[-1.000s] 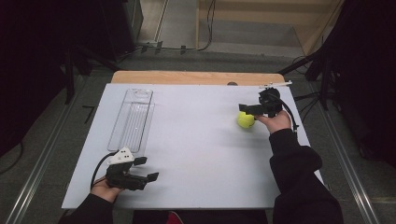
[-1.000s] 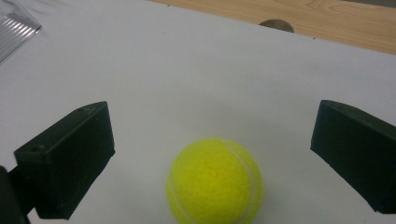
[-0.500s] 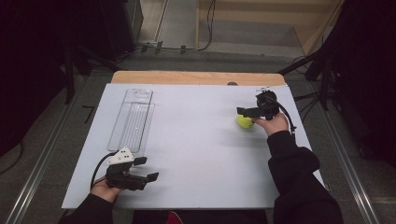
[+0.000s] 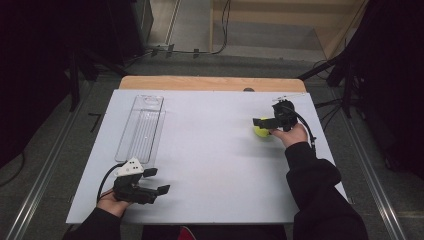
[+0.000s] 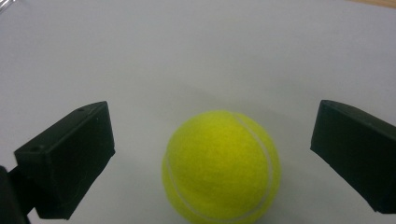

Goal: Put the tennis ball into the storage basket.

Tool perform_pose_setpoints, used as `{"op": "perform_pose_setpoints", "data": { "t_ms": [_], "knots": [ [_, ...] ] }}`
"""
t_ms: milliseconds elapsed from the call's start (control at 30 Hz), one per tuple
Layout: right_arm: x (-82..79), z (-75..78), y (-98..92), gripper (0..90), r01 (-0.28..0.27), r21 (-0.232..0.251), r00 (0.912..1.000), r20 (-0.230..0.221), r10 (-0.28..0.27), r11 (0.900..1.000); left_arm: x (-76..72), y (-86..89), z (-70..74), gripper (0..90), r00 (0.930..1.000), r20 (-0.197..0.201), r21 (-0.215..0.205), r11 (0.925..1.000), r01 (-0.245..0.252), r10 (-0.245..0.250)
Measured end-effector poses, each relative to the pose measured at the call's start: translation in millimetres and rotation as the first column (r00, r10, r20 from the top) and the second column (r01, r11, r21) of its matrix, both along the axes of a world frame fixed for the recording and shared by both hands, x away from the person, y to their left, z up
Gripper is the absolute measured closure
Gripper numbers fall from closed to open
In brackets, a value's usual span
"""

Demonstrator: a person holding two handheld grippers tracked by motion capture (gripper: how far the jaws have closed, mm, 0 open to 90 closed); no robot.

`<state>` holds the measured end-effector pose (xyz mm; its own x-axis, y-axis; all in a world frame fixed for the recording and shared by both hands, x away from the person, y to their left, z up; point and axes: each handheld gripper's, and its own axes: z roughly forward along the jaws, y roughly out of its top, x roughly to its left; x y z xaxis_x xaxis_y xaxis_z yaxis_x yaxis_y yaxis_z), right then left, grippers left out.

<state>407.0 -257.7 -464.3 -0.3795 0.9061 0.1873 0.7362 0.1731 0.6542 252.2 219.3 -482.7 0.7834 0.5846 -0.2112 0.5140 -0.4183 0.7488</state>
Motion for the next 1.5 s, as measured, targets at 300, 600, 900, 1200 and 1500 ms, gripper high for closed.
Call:
{"op": "perform_pose_setpoints", "data": {
  "t_ms": [300, 600, 900, 1200, 1500],
  "knots": [
    [-0.4, -11.3, 1.9, 0.0, 0.011, -0.017, 0.9996, -0.024, -0.011, 1.0, -0.3, 0.0, 0.2, 20.8, 1.0, 0.002, -0.001, 1.0, 0.001, -0.001],
    [1.1, -22.8, 1.0, 0.0, 0.02, -0.024, 0.9984, -0.053, -0.021, 1.0, -0.3, 0.6, 0.7, 20.8, 1.0, 0.0, 0.0, 1.0, 0.003, -0.003],
    [1.7, -29.9, 2.6, 0.0, 0.015, -0.04, 0.9978, -0.065, -0.017, 0.999, -0.4, -0.1, 0.1, 20.8, 1.0, 0.0, -0.001, 1.0, 0.003, -0.003],
    [1.6, -38.1, 3.0, 4.9, 0.012, -0.047, 0.9961, -0.087, -0.016, 0.999, -0.2, 0.2, 0.2, 20.8, 1.0, 0.001, 0.0, 1.0, 0.002, -0.002],
    [1.2, -38.5, 0.8, 22.7, -0.015, -0.015, 0.9952, -0.097, 0.013, 1.0, -0.3, 0.4, 0.5, 20.8, 1.0, 0.0, -0.001, 1.0, 0.003, -0.003]
  ]
}}
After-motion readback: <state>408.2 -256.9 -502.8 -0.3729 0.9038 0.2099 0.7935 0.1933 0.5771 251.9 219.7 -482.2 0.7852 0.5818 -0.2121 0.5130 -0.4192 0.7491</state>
